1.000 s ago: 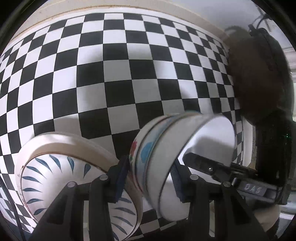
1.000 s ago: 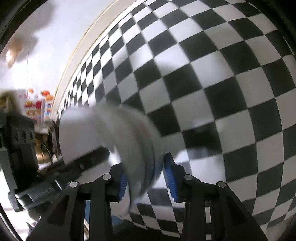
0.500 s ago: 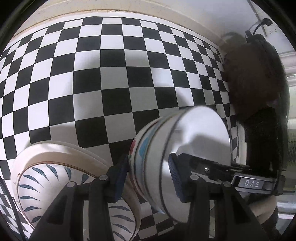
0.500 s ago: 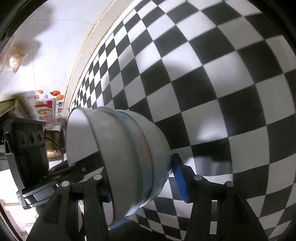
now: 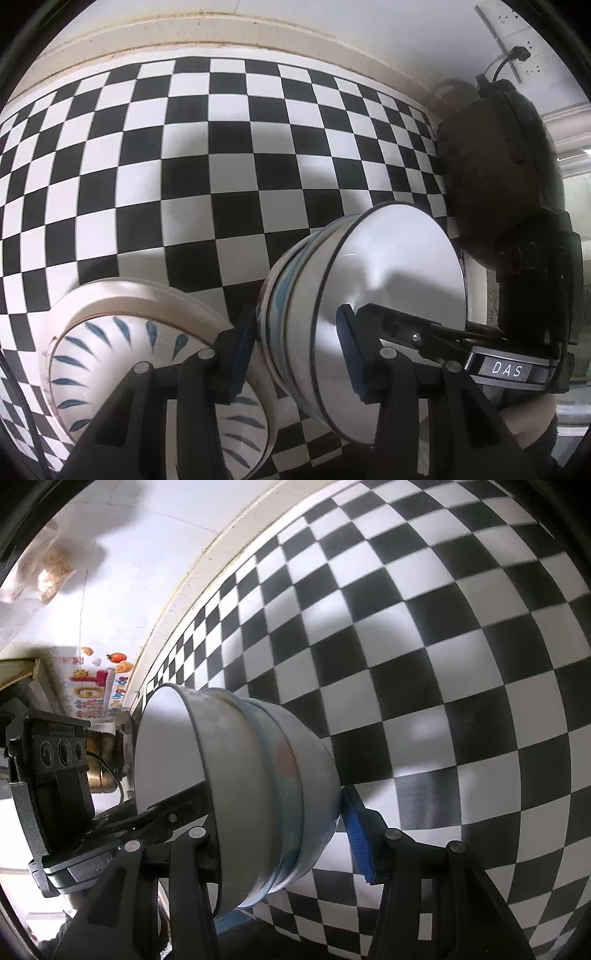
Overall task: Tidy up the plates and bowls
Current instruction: 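Lower the nested bowls onto the center of the blue-leaf plate stack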
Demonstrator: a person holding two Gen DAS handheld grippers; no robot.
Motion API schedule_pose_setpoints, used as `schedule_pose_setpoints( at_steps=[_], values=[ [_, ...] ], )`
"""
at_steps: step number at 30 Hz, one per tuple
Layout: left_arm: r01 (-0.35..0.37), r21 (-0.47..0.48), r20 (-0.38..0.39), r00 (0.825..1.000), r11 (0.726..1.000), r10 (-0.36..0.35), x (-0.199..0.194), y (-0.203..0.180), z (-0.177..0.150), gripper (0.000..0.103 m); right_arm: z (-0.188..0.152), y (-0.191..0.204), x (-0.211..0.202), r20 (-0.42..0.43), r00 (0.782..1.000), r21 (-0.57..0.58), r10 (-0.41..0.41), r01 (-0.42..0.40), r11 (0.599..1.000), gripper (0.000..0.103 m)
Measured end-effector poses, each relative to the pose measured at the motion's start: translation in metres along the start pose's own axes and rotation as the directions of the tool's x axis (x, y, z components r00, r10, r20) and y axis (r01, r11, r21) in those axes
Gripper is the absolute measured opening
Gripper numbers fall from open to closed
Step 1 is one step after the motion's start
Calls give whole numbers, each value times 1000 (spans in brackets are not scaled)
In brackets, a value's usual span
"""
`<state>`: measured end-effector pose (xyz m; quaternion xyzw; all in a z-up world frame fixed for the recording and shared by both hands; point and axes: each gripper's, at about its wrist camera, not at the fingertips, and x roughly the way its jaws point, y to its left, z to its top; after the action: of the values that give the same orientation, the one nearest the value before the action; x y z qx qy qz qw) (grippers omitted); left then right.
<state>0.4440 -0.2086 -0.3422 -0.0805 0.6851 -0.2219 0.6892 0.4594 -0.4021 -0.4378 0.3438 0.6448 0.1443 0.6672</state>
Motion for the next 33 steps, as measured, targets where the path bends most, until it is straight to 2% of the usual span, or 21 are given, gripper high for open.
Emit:
schedule_pose_setpoints(
  at_steps=[10, 19, 26, 33],
  values=[
    [-32, -38, 58, 998, 999, 35, -55, 21, -19, 40, -16, 49, -12, -12, 999, -83, 33, -34, 996, 52],
    [-66, -123, 102, 992, 990, 79, -86, 67, -47, 40, -38, 108, 21, -73, 997, -183, 37, -49, 982, 52],
    [-63, -174, 102, 991, 983, 82, -84, 99, -62, 41, -58, 126, 53, -117, 993, -210, 14, -38, 977, 52],
    [-56, -201, 68, 995, 978, 71, -66, 115, -72, 41, -68, 119, 81, -145, 989, -193, -23, -6, 981, 52]
  ],
)
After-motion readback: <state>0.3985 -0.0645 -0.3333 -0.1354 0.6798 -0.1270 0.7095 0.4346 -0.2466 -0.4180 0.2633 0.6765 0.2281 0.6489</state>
